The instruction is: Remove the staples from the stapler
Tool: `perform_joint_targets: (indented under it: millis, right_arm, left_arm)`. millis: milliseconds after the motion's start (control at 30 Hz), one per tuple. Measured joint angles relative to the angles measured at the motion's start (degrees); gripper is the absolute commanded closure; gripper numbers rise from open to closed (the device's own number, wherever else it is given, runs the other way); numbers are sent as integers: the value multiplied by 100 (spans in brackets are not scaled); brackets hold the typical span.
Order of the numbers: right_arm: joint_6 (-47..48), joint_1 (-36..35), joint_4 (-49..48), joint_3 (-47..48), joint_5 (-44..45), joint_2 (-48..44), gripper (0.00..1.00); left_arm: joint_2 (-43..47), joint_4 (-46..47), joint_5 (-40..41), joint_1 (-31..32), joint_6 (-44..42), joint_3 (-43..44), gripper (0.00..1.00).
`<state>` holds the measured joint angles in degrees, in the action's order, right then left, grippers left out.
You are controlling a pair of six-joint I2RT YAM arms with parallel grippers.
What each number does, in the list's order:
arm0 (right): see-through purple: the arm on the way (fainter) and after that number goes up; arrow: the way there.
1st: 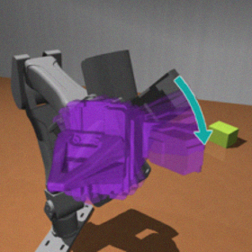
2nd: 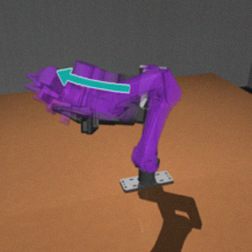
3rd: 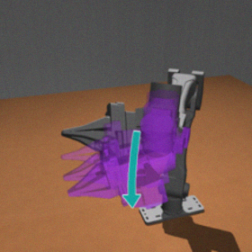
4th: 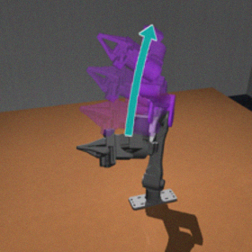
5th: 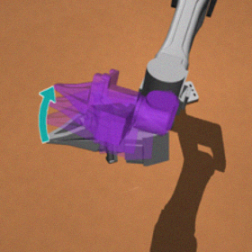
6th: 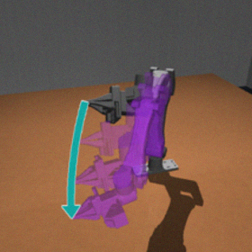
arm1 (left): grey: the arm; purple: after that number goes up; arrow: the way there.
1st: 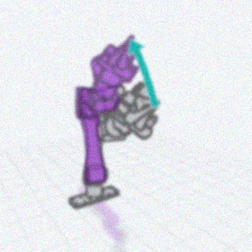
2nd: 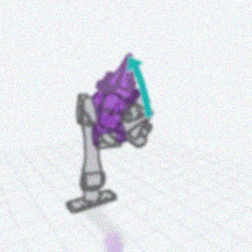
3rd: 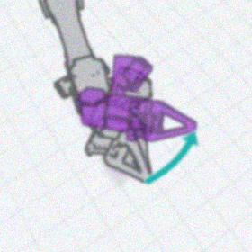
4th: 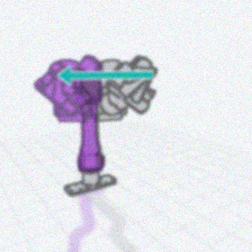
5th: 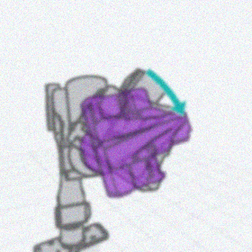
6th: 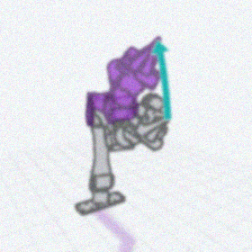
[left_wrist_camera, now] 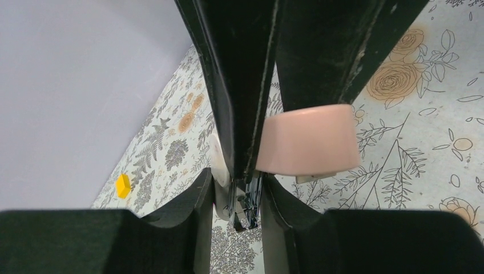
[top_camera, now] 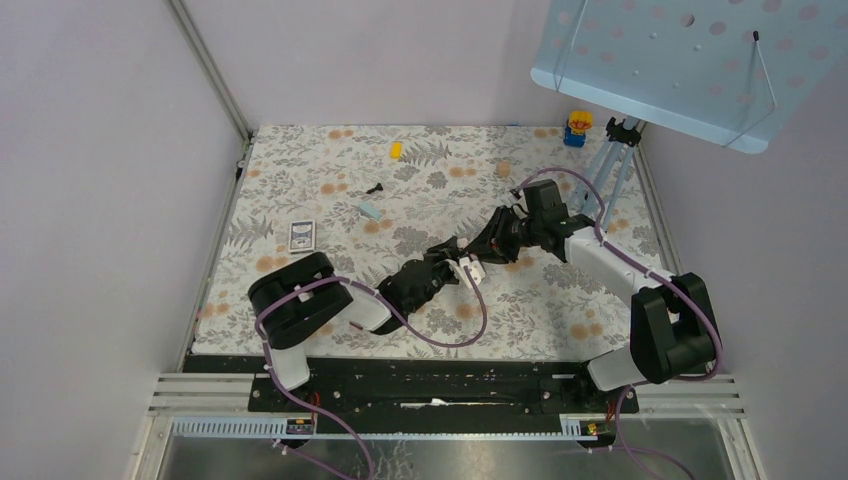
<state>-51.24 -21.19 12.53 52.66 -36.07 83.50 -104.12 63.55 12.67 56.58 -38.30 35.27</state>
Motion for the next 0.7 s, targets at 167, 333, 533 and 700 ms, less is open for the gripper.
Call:
perform_joint_targets:
  millis: [167,333,533,700]
  right_arm:
    - [0,15,57,33,-11,-31,60]
    - [74,50,221,297,-9,-118,40]
    - [321,212,402,1021,146,-330,30]
    - [673,245,662,1412,612,-680,29]
  left_arm:
    - [81,-15,-2,0,90,-48,100]
    - [361,-210,-22,9,354,-232,100]
    - [997,-872,-162,13,796,-599,100]
    - [1526,-1781,-345,15,1239,-601,100]
